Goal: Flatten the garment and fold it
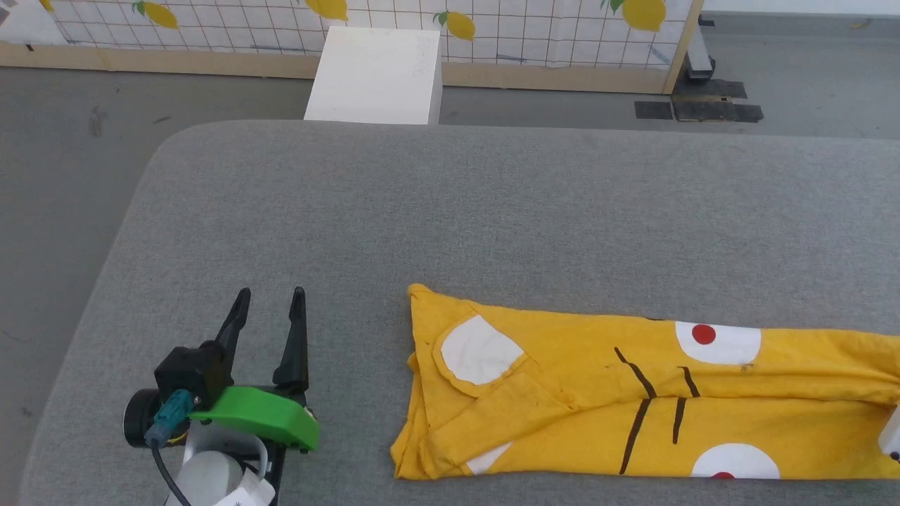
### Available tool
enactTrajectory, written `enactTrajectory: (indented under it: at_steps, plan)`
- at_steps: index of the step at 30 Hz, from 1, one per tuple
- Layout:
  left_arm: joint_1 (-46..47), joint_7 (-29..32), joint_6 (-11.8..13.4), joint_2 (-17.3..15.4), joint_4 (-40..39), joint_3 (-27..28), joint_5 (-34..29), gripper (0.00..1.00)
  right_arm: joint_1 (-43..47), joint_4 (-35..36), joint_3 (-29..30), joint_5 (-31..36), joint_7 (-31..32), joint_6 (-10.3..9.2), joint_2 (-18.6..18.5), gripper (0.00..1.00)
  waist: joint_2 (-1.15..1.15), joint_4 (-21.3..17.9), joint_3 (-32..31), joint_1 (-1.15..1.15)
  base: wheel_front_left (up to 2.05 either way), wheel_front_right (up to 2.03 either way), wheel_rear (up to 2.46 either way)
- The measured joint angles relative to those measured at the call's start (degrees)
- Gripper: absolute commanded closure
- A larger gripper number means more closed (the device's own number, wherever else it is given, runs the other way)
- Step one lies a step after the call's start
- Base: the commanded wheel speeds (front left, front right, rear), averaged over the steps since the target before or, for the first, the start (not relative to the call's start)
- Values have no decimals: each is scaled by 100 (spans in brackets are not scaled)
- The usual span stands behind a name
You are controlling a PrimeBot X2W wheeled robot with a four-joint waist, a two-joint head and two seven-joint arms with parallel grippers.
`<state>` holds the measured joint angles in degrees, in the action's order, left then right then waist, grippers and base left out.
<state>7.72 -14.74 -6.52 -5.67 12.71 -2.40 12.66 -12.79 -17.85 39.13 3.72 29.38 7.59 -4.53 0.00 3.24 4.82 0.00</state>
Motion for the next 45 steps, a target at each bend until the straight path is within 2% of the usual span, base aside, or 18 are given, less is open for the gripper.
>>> enactTrajectory:
  at_steps: [6,11,14,19,23,26,30,36,45]
  plan:
    - [0,1,-9,20,49,11,-8,0,171,325,-238,121,-15,0,15,100,0,8,-37,0,0,0,0]
    - [-2,1,-51,25,77,4,-14,0,612,1248,-922,-215,214,0,54,100,0,45,-96,0,0,0,0]
    - [-4,1,-52,25,77,7,-18,0,972,2065,-1566,-453,537,0,79,100,0,54,-131,0,0,0,0]
    - [-8,1,-53,26,76,-2,-38,0,1349,3456,-2983,-589,1273,-1,108,100,0,72,-169,0,0,0,0]
    - [-7,1,-53,26,78,-26,-52,0,1336,3831,-4163,-582,1499,-1,121,100,0,99,-143,0,0,0,0]
    - [-7,1,-54,30,77,-51,-52,0,1128,3620,-4918,-627,1497,-1,130,100,0,122,-116,0,0,0,0]
    - [3,1,-55,33,78,-89,-52,0,622,2945,-5723,-760,1330,-1,149,100,0,169,-33,0,0,0,0]
    - [128,1,-56,37,77,-142,-51,0,-173,1646,-6371,-1199,836,-1,157,100,0,258,149,0,0,0,0]
    - [280,0,-56,40,84,-190,-49,0,-1177,-44,-7257,-1592,510,-1,160,100,0,376,434,0,0,0,0]
